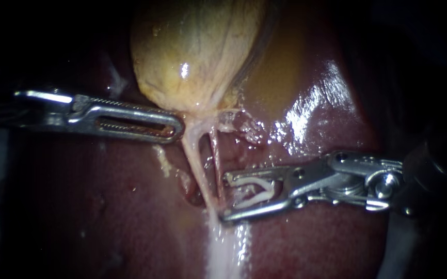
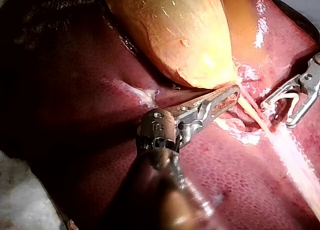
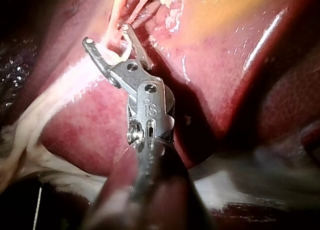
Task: Clipping first clip left tube
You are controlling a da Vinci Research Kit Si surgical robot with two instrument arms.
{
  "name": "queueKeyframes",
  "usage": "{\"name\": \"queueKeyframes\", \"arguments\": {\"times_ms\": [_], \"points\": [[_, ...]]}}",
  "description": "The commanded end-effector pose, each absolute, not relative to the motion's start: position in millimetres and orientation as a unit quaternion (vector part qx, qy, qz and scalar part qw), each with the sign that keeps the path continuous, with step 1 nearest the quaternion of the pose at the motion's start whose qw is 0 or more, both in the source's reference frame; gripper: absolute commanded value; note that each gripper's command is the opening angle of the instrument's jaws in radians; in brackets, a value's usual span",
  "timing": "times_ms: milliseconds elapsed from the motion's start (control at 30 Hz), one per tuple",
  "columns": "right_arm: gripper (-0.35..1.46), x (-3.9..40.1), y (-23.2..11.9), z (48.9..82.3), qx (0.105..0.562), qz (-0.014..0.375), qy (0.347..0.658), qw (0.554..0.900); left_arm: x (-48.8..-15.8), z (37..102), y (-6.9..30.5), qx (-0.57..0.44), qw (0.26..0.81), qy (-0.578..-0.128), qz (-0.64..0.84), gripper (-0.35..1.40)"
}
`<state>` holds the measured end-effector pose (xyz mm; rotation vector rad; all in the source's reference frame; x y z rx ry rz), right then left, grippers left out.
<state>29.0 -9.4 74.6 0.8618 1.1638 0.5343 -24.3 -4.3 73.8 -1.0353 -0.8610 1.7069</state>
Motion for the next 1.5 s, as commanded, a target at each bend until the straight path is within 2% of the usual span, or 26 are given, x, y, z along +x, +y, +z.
{"name": "queueKeyframes", "arguments": {"times_ms": [33,600,1500], "points": [[0.49,29.0,-9.4,74.6,0.390,0.241,0.527,0.716,-24.3,73.8,-4.3,-0.421,0.465,-0.350,0.695,-0.35],[0.49,30.5,-9.4,74.7,0.386,0.239,0.530,0.716,-24.3,73.8,-4.3,-0.421,0.465,-0.350,0.695,-0.35],[0.49,33.4,-10.0,77.3,0.378,0.240,0.529,0.721,-24.5,73.6,-4.4,-0.421,0.466,-0.350,0.695,-0.35]]}}
